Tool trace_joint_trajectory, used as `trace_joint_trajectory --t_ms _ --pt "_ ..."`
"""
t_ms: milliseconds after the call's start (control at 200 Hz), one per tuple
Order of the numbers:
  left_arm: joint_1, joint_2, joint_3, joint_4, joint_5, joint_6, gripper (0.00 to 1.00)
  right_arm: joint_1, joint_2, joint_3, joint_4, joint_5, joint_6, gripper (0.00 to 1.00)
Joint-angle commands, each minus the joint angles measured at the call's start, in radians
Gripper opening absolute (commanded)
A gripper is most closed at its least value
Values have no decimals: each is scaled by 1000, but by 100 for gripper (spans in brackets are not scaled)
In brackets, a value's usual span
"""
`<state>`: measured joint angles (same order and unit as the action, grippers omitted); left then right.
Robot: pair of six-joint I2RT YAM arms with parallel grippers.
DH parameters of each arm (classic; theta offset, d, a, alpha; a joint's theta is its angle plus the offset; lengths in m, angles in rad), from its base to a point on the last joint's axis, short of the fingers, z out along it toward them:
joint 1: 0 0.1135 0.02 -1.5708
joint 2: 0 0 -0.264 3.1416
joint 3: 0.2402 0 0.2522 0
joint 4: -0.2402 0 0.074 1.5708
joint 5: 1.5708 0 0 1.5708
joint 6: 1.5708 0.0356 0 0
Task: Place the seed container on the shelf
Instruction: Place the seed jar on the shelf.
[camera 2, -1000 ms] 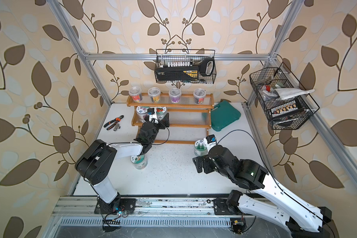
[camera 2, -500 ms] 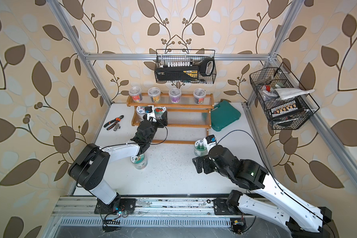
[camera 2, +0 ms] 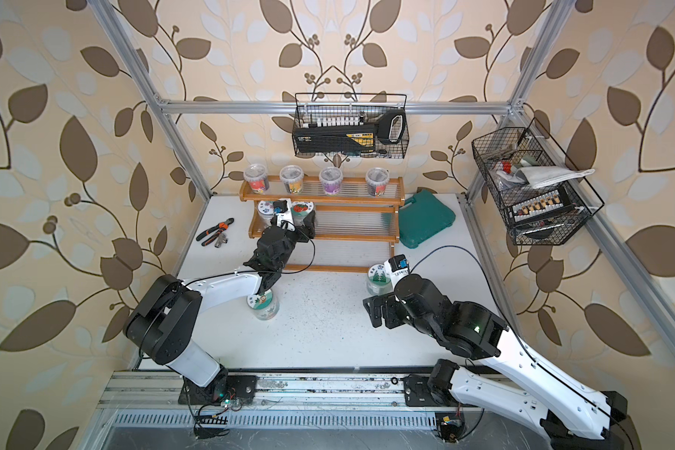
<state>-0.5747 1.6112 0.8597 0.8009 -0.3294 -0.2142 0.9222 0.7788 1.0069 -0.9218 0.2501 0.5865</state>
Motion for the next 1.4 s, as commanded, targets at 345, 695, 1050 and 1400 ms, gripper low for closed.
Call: trace_joint_trajectory --t_ms 345,695,1050,1400 --pt "5 -107 5 -105 17 13 95 -2 -12 -29 16 -8 10 99" --pt "-1 -266 95 -510 101 -5 98 -6 -3 -49 27 3 -6 99" --pt "-1 -438 240 -1124 156 -172 98 -11 -12 -87 81 -5 -34 99" --pt "1 -551 291 -1555 172 -344 98 -11 -21 -152 215 -77 -69 99"
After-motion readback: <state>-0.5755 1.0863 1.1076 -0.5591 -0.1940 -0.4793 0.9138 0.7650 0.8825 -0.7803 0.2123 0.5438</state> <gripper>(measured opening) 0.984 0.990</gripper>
